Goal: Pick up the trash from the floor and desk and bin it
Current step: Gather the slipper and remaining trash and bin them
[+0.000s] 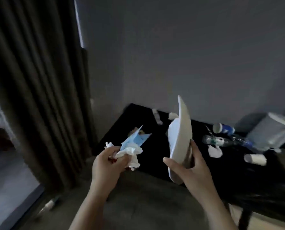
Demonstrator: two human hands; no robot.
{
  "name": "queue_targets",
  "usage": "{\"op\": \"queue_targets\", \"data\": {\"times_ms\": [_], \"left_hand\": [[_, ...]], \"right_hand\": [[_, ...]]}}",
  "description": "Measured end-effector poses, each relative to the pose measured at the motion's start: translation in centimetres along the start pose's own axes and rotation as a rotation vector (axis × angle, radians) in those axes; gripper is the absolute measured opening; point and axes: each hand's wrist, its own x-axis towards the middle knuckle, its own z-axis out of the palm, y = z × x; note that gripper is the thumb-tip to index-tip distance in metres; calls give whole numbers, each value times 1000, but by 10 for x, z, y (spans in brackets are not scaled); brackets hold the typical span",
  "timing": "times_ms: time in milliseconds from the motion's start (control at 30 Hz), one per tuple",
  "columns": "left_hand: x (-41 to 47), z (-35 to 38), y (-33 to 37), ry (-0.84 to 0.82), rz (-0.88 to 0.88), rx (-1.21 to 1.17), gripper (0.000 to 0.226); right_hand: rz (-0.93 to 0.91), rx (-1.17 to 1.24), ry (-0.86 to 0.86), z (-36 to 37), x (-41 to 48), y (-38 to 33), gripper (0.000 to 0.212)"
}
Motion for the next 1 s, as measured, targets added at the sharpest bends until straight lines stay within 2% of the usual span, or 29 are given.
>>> {"op": "queue_targets", "data": {"times_ms": [67, 233, 333, 467, 800, 1000], "left_hand": [[-12, 30, 10, -137, 29, -20, 13], [-49, 100, 40, -377, 147, 1, 17], [-81, 138, 56, -500, 185, 27, 13], [-136, 191, 78, -614, 266, 47, 11], [-332, 310, 127, -927, 370, -32, 15], [-451, 372, 149, -1193, 352, -148, 14]], "right_hand": [[35, -38, 145, -37, -22, 4, 119], [85, -58, 436, -117, -84, 19, 111], [125, -39, 571, -157, -122, 29, 120], [144, -28, 716, -211, -170, 42, 135], [158, -44, 1027, -366, -334, 75, 121], [220, -64, 1251, -433, -447, 85, 130]]}}
